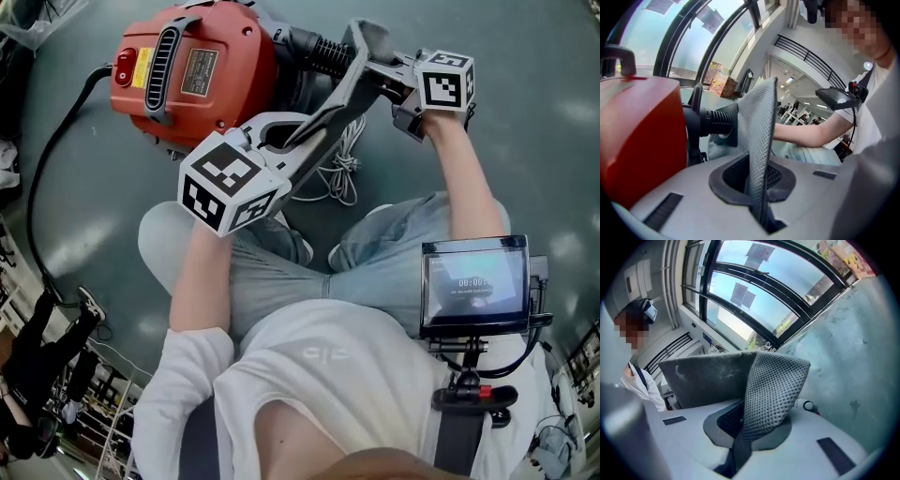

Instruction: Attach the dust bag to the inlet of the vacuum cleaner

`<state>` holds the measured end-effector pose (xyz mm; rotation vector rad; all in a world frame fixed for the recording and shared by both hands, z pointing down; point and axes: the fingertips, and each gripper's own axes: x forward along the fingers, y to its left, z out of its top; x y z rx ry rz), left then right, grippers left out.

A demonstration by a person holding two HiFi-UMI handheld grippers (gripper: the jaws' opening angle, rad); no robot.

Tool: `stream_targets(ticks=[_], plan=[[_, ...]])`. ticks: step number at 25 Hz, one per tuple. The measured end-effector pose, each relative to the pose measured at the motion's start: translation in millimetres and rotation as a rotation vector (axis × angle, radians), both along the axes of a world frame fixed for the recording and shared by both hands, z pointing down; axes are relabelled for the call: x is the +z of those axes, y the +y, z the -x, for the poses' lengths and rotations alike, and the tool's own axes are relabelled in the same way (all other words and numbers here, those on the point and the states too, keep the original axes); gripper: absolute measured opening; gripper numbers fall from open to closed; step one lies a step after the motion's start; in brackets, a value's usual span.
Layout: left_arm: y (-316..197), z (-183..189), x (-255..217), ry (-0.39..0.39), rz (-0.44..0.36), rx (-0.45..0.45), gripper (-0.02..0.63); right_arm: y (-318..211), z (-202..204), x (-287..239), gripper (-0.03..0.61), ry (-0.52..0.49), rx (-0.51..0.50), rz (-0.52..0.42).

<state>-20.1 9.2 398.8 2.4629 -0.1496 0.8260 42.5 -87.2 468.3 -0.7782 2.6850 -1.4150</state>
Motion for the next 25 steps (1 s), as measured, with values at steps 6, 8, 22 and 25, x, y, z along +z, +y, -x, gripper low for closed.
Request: stream_targets(ticks=[6,8,22,25], plan=[[-0.9,0.2,2.0,-0.014,-0.01,-0.04,0.015,-5.9,4.9,0.5,0.025,0.051,0.002,0.0],[-6.2,2.3,-7.4,-0.018,-0.067,-0.041,0.015,-2.1,1.2,-5.7,0.025,0.061,-0.032,0.003],[-14.8,7.5,-9.8,0.005,-0.028,-0.159,0.014,-5.0,-103.6,-26.4,0.238,0.291,0.034,-0.11],[-15.1,6.4,-8.8,0.012,-0.016,-0.169,0.014,-2.6,-100.8,-83.7,0.236,0.27,0.015,-0.389]])
